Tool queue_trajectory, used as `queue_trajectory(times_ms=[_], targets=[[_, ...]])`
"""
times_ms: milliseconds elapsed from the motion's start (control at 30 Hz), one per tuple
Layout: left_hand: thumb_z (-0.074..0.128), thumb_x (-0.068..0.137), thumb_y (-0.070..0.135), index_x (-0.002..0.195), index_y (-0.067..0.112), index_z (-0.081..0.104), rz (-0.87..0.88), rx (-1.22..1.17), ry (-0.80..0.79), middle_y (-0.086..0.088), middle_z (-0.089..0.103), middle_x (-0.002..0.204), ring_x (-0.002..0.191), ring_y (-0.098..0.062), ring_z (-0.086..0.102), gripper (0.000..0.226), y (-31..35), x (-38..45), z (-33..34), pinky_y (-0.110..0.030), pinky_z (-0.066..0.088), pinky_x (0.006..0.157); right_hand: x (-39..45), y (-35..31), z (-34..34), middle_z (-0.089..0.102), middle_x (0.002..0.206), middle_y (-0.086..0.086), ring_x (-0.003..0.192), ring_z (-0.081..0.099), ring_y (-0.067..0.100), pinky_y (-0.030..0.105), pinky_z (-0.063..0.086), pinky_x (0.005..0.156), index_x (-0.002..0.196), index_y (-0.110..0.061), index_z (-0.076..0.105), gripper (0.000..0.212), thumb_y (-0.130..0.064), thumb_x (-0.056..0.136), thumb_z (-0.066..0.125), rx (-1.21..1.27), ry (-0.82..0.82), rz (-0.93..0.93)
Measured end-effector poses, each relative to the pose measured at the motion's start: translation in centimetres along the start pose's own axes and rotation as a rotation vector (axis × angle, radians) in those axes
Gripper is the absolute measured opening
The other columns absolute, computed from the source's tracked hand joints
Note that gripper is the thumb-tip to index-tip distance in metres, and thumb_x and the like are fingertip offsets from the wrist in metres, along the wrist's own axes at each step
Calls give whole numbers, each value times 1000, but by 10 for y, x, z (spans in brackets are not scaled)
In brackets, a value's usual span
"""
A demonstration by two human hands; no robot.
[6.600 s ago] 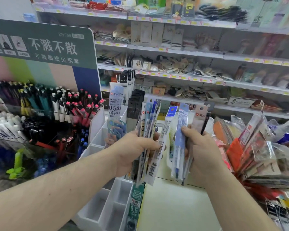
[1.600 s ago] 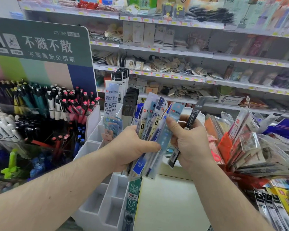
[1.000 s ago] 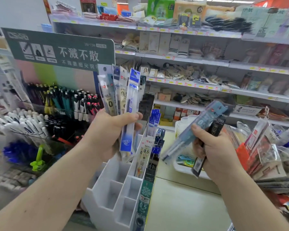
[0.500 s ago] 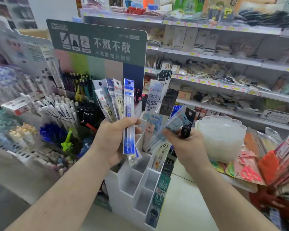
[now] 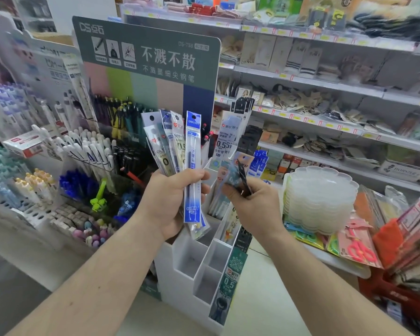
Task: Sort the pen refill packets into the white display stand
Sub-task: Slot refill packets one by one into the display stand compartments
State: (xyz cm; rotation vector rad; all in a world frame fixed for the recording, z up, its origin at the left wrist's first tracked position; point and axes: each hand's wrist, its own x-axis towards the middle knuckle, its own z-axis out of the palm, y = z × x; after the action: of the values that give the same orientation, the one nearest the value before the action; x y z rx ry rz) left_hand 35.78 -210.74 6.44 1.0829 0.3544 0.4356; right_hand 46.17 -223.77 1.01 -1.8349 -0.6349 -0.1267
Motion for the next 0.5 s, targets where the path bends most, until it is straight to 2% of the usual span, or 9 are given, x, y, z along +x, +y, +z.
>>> queue_trajectory(times_ms=[33,67,167,300,500], targets=[[59,91,2,101,8,66,3,-2,1,-3,69,71,55,-12,63,14,0,0,0,-21,53,52,-1,2,3,57,57,-15,55,45,5,25,41,54,64,-31,65,28,-20,88,76,-1,2,17],[59,91,2,101,8,66,6,-3,1,-3,69,71,55,-13,63,14,0,-1,0,-21,53,52,-3,4,5,58,58,-7,55,44,9,33,42,55,66,-23,67,24,-21,88,75,-8,-4,27],[59,90,1,102,7,66,10,-2,3,-3,69,70,55,-13,63,15,0,-1,0,-21,53,52,-9,9,14,61,65,11,61,51,30,45,46,59,72,-8,70,20,-20,87,75,-103,-37,45],[59,90,0,97,6,67,8,-14,3,-5,68,70,54,-13,62,12,0,-2,1,-21,53,51,-15,11,21,66,70,8,70,58,28,44,50,65,79,-8,74,16,-22,86,76,-157,-67,98],[59,90,2,97,8,66,4,-9,-6,-3,69,70,55,-12,63,12,0,-3,1,-21,54,52,-9,3,19,61,63,1,61,52,21,41,49,62,76,-13,72,18,-25,88,73,-200,-122,173]])
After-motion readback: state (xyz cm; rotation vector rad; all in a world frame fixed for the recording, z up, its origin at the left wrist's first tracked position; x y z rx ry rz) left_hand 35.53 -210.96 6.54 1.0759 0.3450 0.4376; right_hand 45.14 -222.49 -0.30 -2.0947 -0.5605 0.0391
